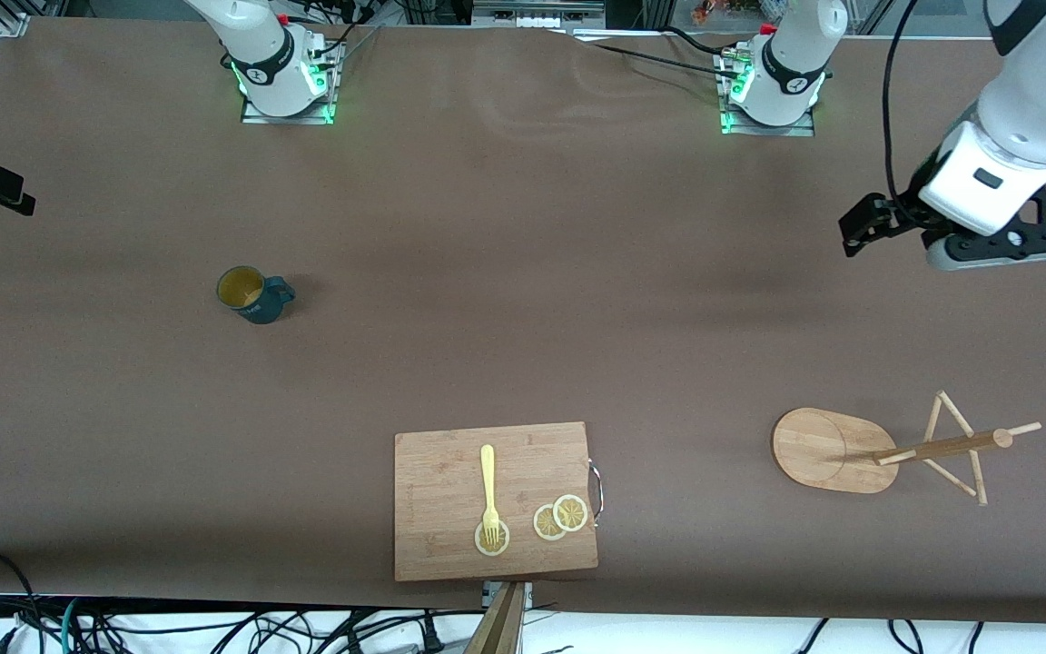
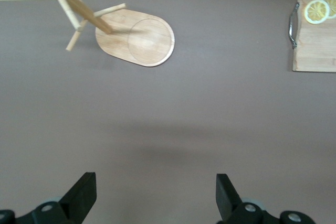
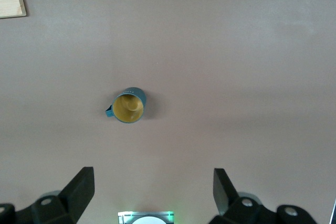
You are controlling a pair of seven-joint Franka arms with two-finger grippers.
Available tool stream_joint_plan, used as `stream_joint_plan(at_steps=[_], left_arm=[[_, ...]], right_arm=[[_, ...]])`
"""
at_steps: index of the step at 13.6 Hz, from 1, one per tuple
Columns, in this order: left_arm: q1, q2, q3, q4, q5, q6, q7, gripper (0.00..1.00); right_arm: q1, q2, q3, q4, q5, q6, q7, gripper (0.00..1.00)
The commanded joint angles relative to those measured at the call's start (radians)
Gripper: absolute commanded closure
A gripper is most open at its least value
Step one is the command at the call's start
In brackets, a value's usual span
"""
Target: Pass cup and hang on rack
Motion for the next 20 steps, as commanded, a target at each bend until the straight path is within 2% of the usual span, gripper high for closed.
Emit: stream_joint_plan(at_steps=[1,11,15,20], left_arm=[[0.002,0.01,-0.008,0.031,0.013,-0.009,0.013,0.0],[0.003,-0.002,-0.008,0.04,0.027,-0.014,0.019,0.0],[-0.006,-0.004,-0.05,0.078,0.053,-0.02,0.013,0.0],[0.011,0.001,-0.036,0.092,0.054,-0.02,0.013,0.0]], right_arm=[[-0.006,-0.006,0.006,-0.006,0.002,-0.009,0.012,0.0],[-0.006,-0.006,0.006,-0.003,0.0,-0.008,0.009,0.0],[-0.007,-0.006,0.005,-0.003,0.0,-0.006,0.003,0.0],[-0.004,-0.006,0.008,-0.003,-0.003,-0.008,0.009,0.0]])
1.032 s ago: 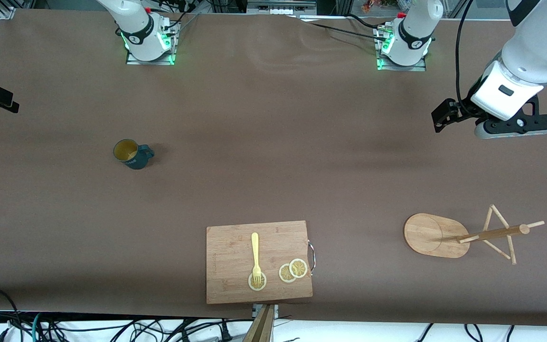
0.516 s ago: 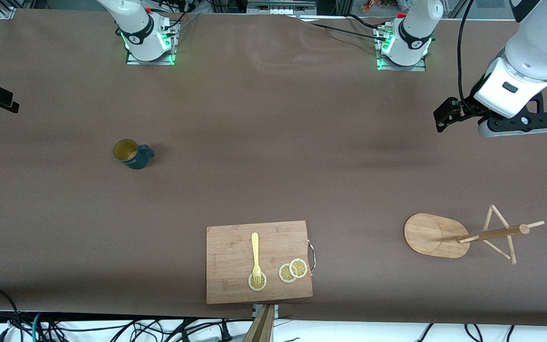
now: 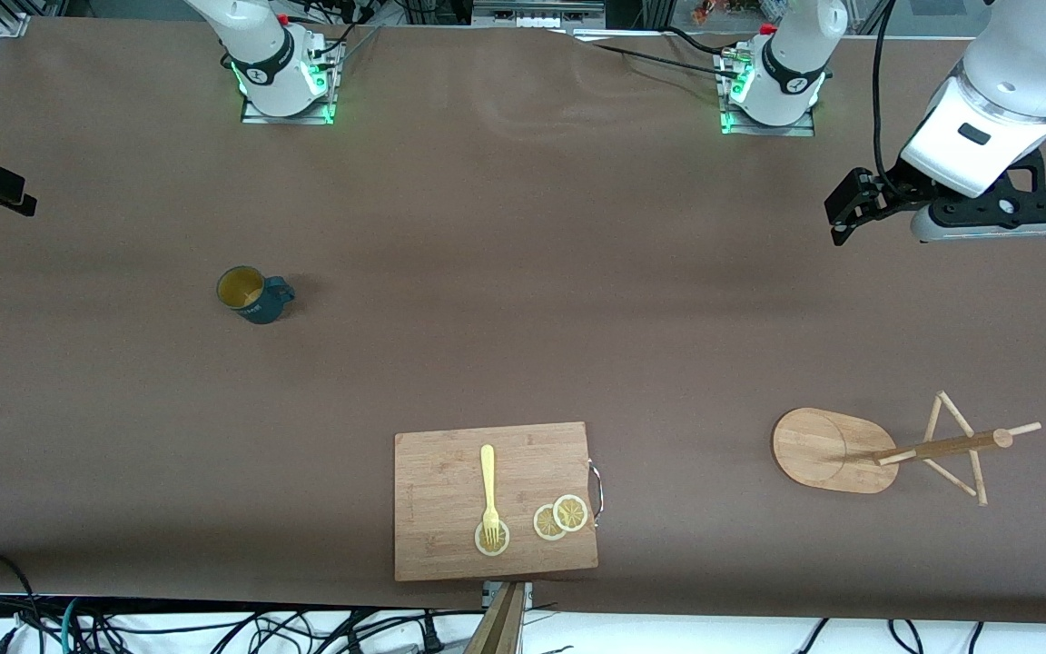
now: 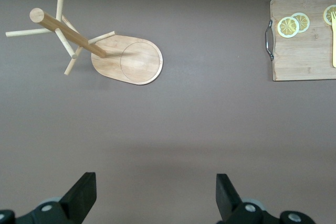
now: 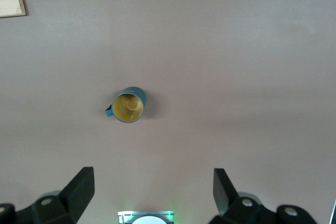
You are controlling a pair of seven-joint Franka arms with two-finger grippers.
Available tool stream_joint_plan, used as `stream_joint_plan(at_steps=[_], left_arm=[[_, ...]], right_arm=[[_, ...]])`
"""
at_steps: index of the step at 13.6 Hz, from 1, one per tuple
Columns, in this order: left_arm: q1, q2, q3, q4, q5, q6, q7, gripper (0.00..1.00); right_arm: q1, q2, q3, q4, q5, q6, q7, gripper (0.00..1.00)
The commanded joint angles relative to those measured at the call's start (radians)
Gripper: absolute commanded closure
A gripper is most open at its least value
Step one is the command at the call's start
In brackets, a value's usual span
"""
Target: Pass cup and hang on rack
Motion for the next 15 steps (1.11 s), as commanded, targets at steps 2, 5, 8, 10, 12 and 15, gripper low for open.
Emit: stream_joint_plan(at_steps=[2,5,8,10,12,15], left_arm=[[0.027,0.004,0.002,0.018,0.023,-0.018,0.009,0.0],[0.091,0.002,0.002,0.015,0.013,-0.02,0.012,0.0],[0.127,-0.001,0.002,0.014,0.013,-0.055,0.011,0.0],[0.131,-0.021,0.001,0.007,0.01,-0.089,0.009,0.0],[0.131,-0.05,-0.001,-0.028,0.009,-0.095,0.009,0.0],[0.153,-0.065,-0.001,-0.062,0.001,-0.087,0.009,0.0]], right_arm=[[-0.004,-0.006,0.008,-0.002,-0.003,-0.008,0.009,0.0],[-0.004,-0.004,0.008,-0.002,-0.001,-0.008,0.008,0.0],[-0.004,-0.003,0.008,-0.003,0.0,-0.006,0.009,0.0],[-0.003,0.002,0.008,-0.005,0.0,-0.005,0.011,0.0],[-0.004,0.04,0.008,-0.009,-0.004,-0.008,0.011,0.0],[-0.007,0.081,0.005,-0.011,-0.012,-0.009,0.008,0.0]])
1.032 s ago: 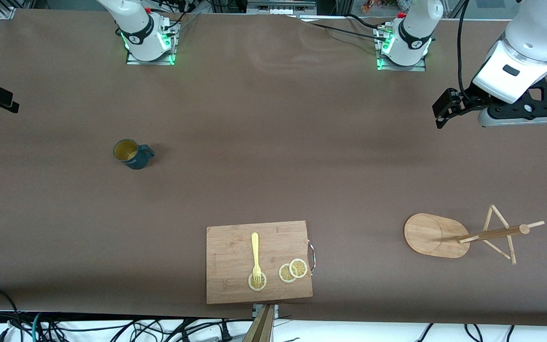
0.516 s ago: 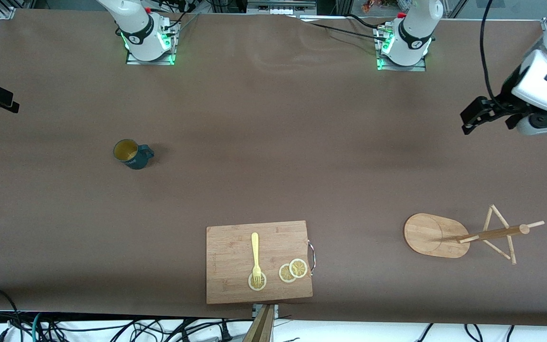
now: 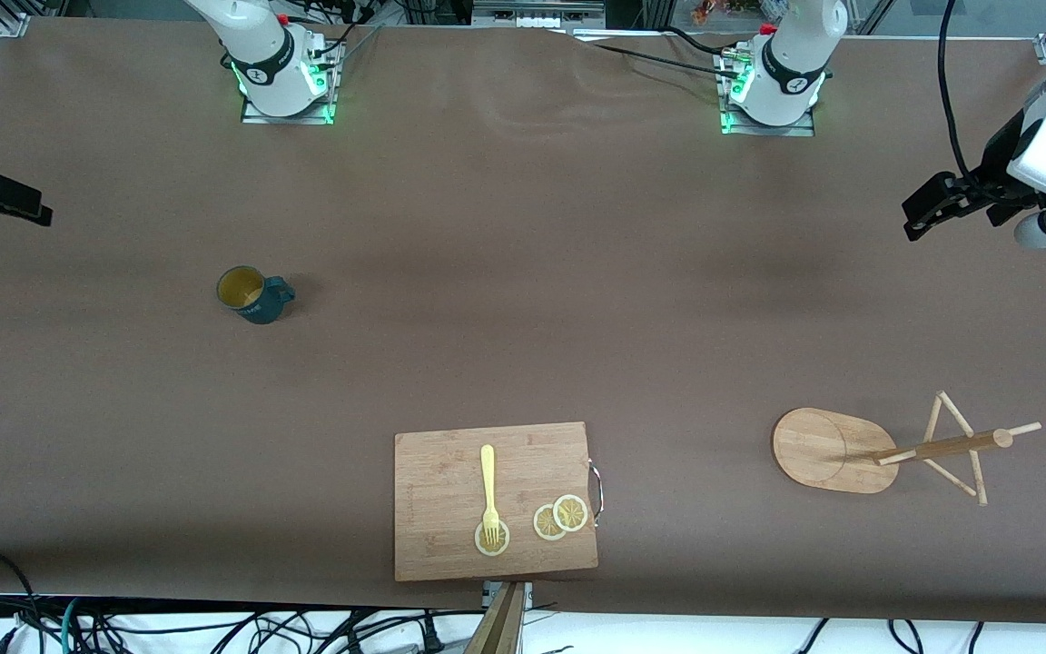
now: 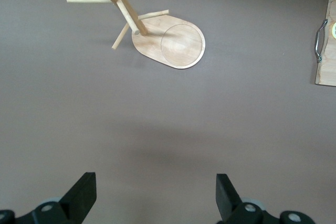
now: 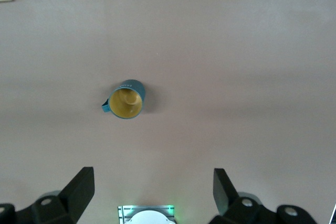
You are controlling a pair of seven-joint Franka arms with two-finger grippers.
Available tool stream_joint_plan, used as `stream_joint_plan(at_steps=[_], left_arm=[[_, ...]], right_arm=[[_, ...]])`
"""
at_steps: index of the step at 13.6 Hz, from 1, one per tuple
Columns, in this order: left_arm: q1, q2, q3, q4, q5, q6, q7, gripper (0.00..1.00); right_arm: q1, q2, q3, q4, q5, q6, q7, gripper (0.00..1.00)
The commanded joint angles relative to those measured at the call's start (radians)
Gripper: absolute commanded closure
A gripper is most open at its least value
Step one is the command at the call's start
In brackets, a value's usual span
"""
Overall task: Pass cup and hang on rack
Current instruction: 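Reach the right gripper down toward the teal mug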
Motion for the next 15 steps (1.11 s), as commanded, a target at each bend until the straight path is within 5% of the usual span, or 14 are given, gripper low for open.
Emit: stream_joint_plan(at_steps=[1,7,15], left_arm=[[0.032,-0.035,-0.01,-0.051,-0.004,0.002,0.009,0.0],[0.037,-0.012,-0.014,-0.035,-0.007,0.032,0.009,0.0],[0.028,0.009,-0.023,-0.025,0.007,0.077,0.012,0.0]], right_arm=[[-0.009,0.03,0.005,0.006,-0.012,-0.01,0.008,0.0],[-0.003,0.125,0.008,-0.015,-0.007,0.01,0.011,0.0],[0.031,0.111,0.017,-0.292,-0.002,0.282,0.014,0.0]])
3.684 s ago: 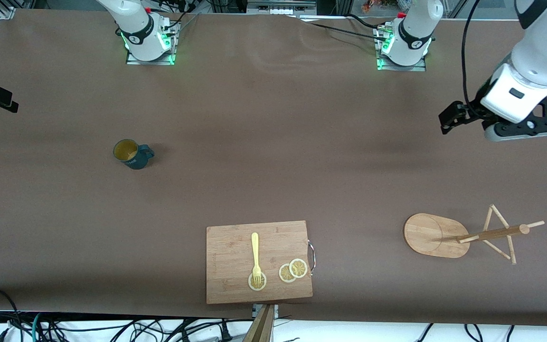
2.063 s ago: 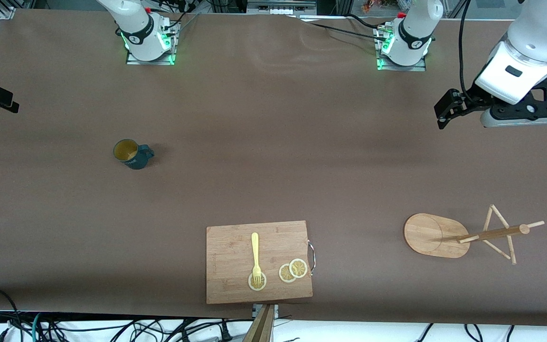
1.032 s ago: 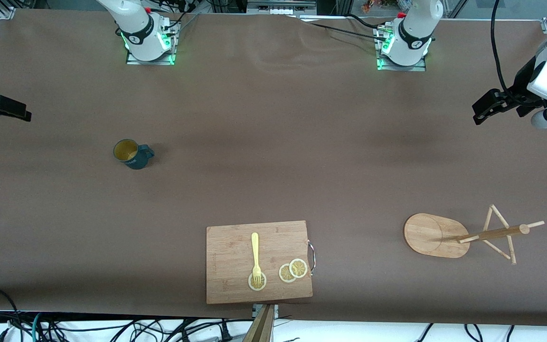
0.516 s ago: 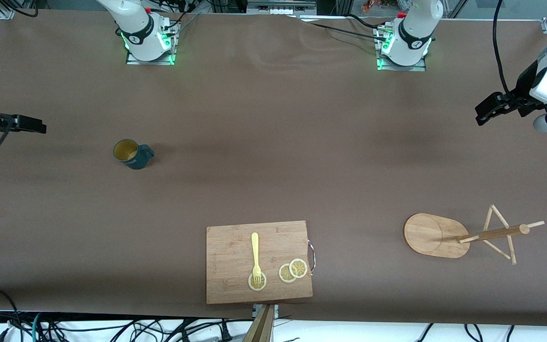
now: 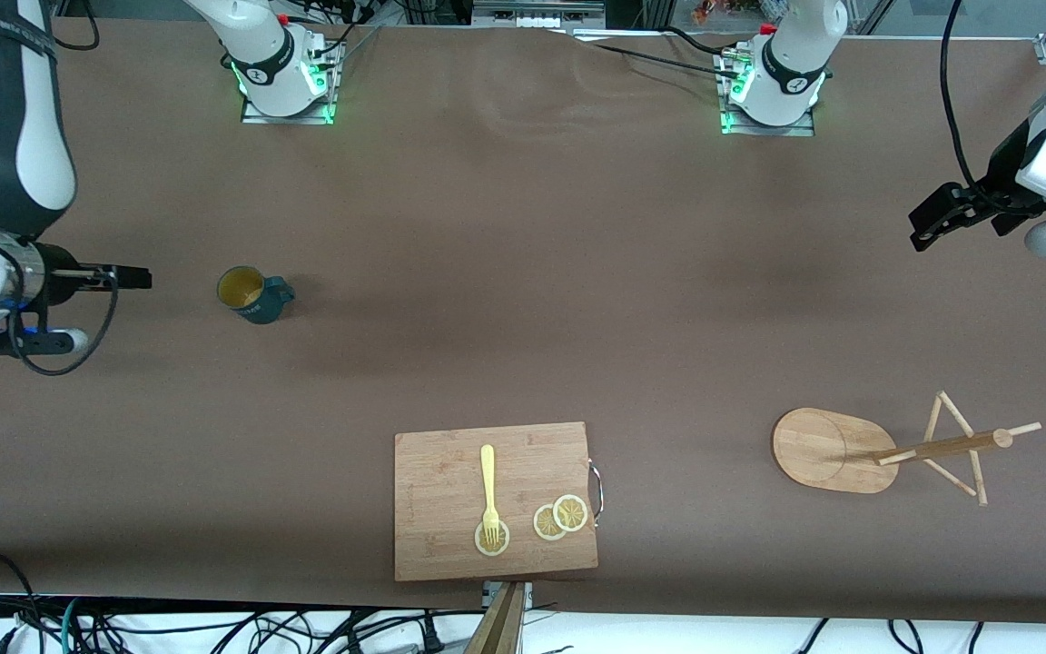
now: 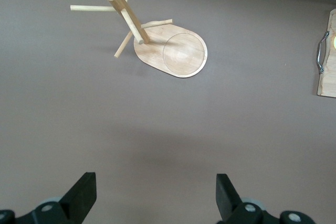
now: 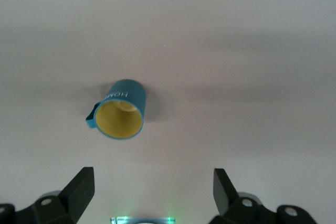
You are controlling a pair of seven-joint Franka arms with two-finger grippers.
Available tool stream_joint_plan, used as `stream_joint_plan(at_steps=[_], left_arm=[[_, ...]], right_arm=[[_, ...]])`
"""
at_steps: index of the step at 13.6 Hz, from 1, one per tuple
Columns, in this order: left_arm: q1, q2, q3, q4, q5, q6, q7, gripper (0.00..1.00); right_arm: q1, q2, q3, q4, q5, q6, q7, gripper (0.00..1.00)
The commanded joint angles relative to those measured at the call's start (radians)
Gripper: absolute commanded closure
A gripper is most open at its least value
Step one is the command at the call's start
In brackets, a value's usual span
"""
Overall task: Pass cup and hang on rack
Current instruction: 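Reach the right gripper down toward the teal mug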
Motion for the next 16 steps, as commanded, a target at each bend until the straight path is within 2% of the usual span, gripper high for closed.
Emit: stream_joint_plan(at_steps=[1,5,9,16], left_arm=[[0.007,0.012,-0.01,0.015,0.001,0.008,0.015,0.0],[0.007,0.018,-0.009,0.019,-0.005,0.007,0.018,0.0],[0.008,0.019,-0.008,0.024,-0.003,0.002,0.011,0.0],[0.014,0.021,0.003,0.024,0.01,-0.025,0.02,0.0]], right_arm=[[0.0,-0.038,0.021,-0.13,0.0,0.104,0.014,0.0],[0.0,-0.053,0.025,-0.268,0.004,0.264,0.02,0.0],[0.0,-0.093,0.025,-0.453,0.004,0.466,0.024,0.0],[0.0,-0.09,0.043,-0.601,0.006,0.686,0.027,0.0]])
